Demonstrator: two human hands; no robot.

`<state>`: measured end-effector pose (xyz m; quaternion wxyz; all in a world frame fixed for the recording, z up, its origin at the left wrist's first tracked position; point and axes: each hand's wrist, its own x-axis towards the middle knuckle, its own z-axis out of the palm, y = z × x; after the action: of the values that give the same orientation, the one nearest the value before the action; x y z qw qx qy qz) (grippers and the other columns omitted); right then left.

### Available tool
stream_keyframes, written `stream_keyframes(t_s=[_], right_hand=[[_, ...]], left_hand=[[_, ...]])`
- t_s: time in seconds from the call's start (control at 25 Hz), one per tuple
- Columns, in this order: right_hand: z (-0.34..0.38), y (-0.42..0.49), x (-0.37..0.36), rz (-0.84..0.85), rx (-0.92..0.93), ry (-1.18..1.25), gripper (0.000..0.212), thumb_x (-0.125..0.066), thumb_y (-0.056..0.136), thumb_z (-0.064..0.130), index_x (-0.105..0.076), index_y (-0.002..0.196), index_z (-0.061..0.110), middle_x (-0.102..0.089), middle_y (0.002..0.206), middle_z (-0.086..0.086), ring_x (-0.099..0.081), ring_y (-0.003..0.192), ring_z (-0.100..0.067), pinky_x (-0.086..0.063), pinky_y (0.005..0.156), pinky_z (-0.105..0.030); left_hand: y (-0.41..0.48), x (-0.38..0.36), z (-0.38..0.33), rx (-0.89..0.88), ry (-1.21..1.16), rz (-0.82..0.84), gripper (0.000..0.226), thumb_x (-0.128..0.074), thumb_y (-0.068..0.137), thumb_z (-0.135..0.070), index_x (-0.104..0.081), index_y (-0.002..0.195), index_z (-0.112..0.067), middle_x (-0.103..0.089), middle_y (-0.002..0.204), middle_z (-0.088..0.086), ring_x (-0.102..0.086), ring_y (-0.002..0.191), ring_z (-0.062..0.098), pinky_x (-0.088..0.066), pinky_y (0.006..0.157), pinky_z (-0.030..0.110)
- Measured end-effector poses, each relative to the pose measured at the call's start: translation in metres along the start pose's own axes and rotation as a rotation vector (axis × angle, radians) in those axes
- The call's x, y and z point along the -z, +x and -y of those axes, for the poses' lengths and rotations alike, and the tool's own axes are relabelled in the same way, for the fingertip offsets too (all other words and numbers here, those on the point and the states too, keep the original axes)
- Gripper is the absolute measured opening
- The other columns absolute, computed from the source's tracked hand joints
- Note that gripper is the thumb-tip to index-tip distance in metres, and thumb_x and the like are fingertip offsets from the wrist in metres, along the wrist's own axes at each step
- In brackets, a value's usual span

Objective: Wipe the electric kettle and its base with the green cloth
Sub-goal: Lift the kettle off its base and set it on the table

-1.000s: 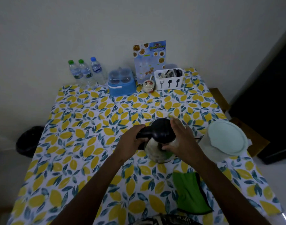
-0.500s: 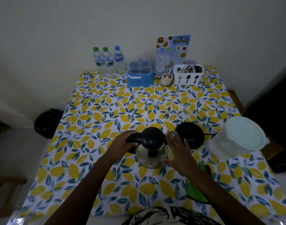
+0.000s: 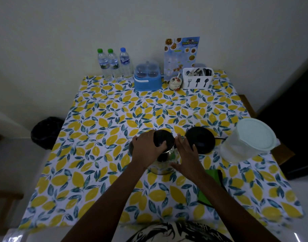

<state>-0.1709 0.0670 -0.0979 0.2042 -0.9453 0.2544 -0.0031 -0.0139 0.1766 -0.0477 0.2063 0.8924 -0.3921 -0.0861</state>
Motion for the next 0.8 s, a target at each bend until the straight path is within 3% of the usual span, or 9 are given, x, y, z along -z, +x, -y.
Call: stream_keyframes(t_s=[0.08,0.16,0.24,0.4,0.56,0.64,0.72,0.8], right_hand=[[0.000,-0.001,0.000,-0.019,0.007,-0.014,0.101,-0.045,0.079,0.073,0.009,0.150,0.027,0.013,0.161,0.003,0.010,0.149,-0.023,0.000,0.116,-0.058],[0.002,-0.004,-0.001,-0.037,0.020,-0.042,0.102,-0.042,0.078,0.076,0.008,0.152,0.026,0.012,0.162,0.002,0.012,0.149,-0.022,0.002,0.116,-0.057],[0.002,-0.008,-0.004,-0.036,0.024,-0.053,0.102,-0.049,0.080,0.071,0.007,0.153,0.026,0.013,0.161,0.004,0.014,0.148,-0.021,0.001,0.116,-0.057],[0.001,-0.011,-0.006,-0.029,0.026,-0.066,0.101,-0.051,0.081,0.069,0.011,0.151,0.029,0.013,0.161,0.005,0.015,0.148,-0.019,0.000,0.117,-0.057],[-0.003,-0.018,-0.005,-0.056,0.047,-0.040,0.093,-0.044,0.083,0.072,0.004,0.153,0.032,0.007,0.162,0.010,0.012,0.149,-0.016,-0.002,0.118,-0.057],[-0.007,-0.025,-0.002,-0.095,0.047,0.017,0.090,-0.038,0.082,0.073,-0.003,0.153,0.032,0.004,0.161,0.012,0.010,0.149,-0.013,-0.003,0.118,-0.055],[-0.014,-0.034,0.008,-0.158,0.028,0.099,0.086,-0.039,0.083,0.070,-0.008,0.153,0.031,0.002,0.160,0.016,0.012,0.147,-0.006,-0.001,0.119,-0.050],[-0.024,-0.049,0.025,-0.254,-0.011,0.157,0.081,-0.048,0.087,0.061,-0.012,0.153,0.031,-0.001,0.160,0.016,0.012,0.146,-0.001,0.000,0.118,-0.046]], left_hand=[[-0.005,0.010,-0.002,0.012,-0.256,-0.048,0.053,-0.039,0.087,-0.054,-0.054,0.124,-0.019,-0.069,0.099,0.006,-0.064,0.087,0.026,-0.049,0.090,0.053],[-0.012,0.020,0.006,0.045,-0.556,-0.084,0.046,-0.034,0.095,-0.041,-0.055,0.127,-0.016,-0.069,0.103,0.011,-0.064,0.084,0.025,-0.054,0.075,0.041],[-0.017,0.023,0.023,0.132,-0.788,-0.086,0.041,-0.032,0.103,-0.032,-0.054,0.130,-0.011,-0.063,0.121,0.016,-0.061,0.106,0.026,-0.051,0.084,0.030],[-0.030,0.020,0.043,0.320,-1.090,-0.185,0.066,-0.033,0.095,-0.061,-0.043,0.142,-0.016,-0.045,0.148,0.010,-0.043,0.137,0.024,-0.037,0.113,0.046],[-0.035,0.029,0.032,0.256,-0.633,-0.363,0.056,-0.035,0.100,-0.045,-0.032,0.148,-0.016,-0.037,0.154,0.007,-0.033,0.142,0.022,-0.033,0.117,0.045],[-0.035,0.033,0.028,0.109,-0.287,-0.430,0.051,-0.037,0.102,-0.033,-0.029,0.148,-0.012,-0.026,0.159,0.009,-0.016,0.149,0.024,-0.017,0.122,0.043],[-0.033,0.032,0.016,-0.073,-0.111,-0.386,0.048,-0.039,0.102,-0.027,-0.031,0.147,-0.010,-0.025,0.159,0.009,-0.010,0.150,0.024,-0.009,0.122,0.043],[-0.033,0.022,-0.009,-0.223,-0.095,-0.270,0.048,-0.037,0.102,-0.030,-0.033,0.146,-0.012,-0.027,0.159,0.007,-0.011,0.150,0.022,-0.008,0.123,0.041]])
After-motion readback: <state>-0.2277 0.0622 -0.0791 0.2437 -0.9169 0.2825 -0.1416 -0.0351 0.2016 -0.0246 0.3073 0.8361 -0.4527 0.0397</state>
